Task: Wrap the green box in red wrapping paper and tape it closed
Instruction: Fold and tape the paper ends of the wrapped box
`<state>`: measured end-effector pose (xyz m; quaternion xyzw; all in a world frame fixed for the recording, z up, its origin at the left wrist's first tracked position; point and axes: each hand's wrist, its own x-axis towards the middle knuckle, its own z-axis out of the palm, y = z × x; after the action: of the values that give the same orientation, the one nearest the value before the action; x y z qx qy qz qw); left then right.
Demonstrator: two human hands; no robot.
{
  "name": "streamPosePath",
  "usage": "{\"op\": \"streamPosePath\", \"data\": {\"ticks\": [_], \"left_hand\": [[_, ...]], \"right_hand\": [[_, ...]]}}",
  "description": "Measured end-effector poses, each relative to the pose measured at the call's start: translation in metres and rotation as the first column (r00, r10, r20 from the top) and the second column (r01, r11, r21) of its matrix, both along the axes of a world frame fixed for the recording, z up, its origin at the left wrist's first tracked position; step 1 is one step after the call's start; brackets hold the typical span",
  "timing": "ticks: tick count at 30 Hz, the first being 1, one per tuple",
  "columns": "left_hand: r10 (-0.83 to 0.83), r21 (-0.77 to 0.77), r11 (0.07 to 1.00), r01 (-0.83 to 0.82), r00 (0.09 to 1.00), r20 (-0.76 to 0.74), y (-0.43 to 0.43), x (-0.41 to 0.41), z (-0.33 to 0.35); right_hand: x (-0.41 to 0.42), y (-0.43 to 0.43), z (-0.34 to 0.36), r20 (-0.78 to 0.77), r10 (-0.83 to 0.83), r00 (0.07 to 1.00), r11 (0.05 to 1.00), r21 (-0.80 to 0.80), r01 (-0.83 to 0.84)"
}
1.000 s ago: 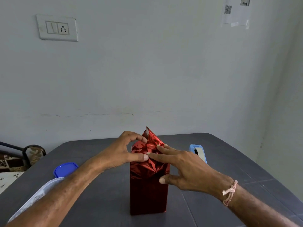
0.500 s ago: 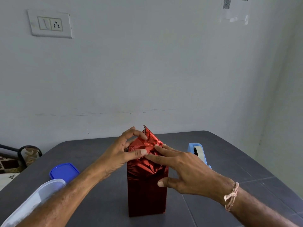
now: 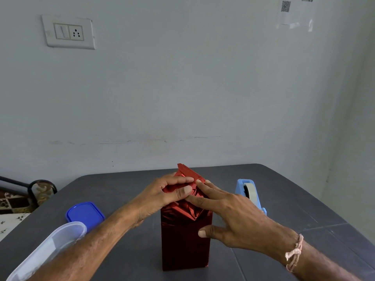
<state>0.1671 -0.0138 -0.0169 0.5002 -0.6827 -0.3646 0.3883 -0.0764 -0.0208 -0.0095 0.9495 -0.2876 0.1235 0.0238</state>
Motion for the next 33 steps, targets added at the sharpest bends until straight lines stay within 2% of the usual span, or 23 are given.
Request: {"op": "streamPosePath", "data": {"ticks": [9, 16, 29, 33], "left_hand": [[-0.024, 0.046, 0.999, 0.024, 1.0, 0.006, 0.006, 0.003, 0.007], [0.015, -0.014, 1.0, -0.014, 0.998, 0.061, 0.007, -0.001, 0.007], [0.039, -0.043, 0.998, -0.039, 0.999, 0.004, 0.008, -0.002, -0.001], [0.047, -0.039, 0.998, -0.047, 0.999, 0.01, 0.008, -0.002, -0.001]], "right_hand": [[-0.001, 0.002, -0.011, 0.073, 0.028, 0.997, 0.998, -0.055, -0.024], [0.0, 0.003, -0.011, 0.11, 0.032, 0.993, 0.999, 0.0, -0.032], [0.002, 0.002, -0.021, 0.173, 0.033, 0.984, 0.999, 0.001, -0.034], [0.001, 0.003, -0.019, 0.275, 0.052, 0.96, 0.995, 0.072, -0.075]]}}
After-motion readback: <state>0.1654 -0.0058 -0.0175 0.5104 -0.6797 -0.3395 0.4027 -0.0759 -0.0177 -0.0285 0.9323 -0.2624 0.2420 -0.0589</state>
